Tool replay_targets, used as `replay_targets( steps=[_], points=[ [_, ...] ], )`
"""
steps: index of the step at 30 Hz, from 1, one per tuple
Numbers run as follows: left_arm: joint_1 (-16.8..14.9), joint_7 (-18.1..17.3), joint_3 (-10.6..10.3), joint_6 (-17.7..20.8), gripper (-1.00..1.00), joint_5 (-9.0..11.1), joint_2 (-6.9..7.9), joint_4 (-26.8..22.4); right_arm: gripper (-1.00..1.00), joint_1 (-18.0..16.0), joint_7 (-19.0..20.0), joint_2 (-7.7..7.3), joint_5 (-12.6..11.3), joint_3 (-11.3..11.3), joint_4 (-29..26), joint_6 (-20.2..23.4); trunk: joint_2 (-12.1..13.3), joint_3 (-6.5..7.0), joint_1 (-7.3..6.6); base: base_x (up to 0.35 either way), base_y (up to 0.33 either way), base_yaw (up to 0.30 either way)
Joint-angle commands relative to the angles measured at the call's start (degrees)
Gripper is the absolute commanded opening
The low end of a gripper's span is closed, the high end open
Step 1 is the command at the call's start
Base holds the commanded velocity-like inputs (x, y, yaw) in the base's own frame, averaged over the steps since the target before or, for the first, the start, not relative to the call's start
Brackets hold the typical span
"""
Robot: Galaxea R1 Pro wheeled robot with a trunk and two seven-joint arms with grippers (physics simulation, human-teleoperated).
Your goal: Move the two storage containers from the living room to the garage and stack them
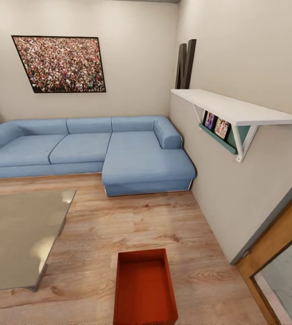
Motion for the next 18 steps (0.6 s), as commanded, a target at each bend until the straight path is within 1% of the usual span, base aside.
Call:
replay_targets(
  steps=[1, 7, 18],
  points=[
    [-0.02, -0.05, 0.14, 0.02, 1.0, 0.37, 0.0, 0.0, 1.0, -0.07, -0.01, -0.01, -0.05, 0.44, 0.15, -0.3, -0.04, -0.15, 0.0, 0.0, -0.104, 0.0],
    [-0.02, -0.05, 0.18, 0.02, 1.0, 0.39, 0.0, 0.0, 1.0, -0.07, -0.01, -0.01, -0.05, 0.44, 0.15, -0.3, -0.04, -0.7, 0.0, 0.0, -0.034, 0.0],
    [-0.02, -0.05, 0.17, 0.02, 1.0, 0.43, 0.0, 0.0, 1.0, -0.07, -0.01, -0.01, -0.05, 0.44, 0.15, -0.3, -0.04, -1.72, 0.0, 0.0, -0.002, 0.0]
  ],
)
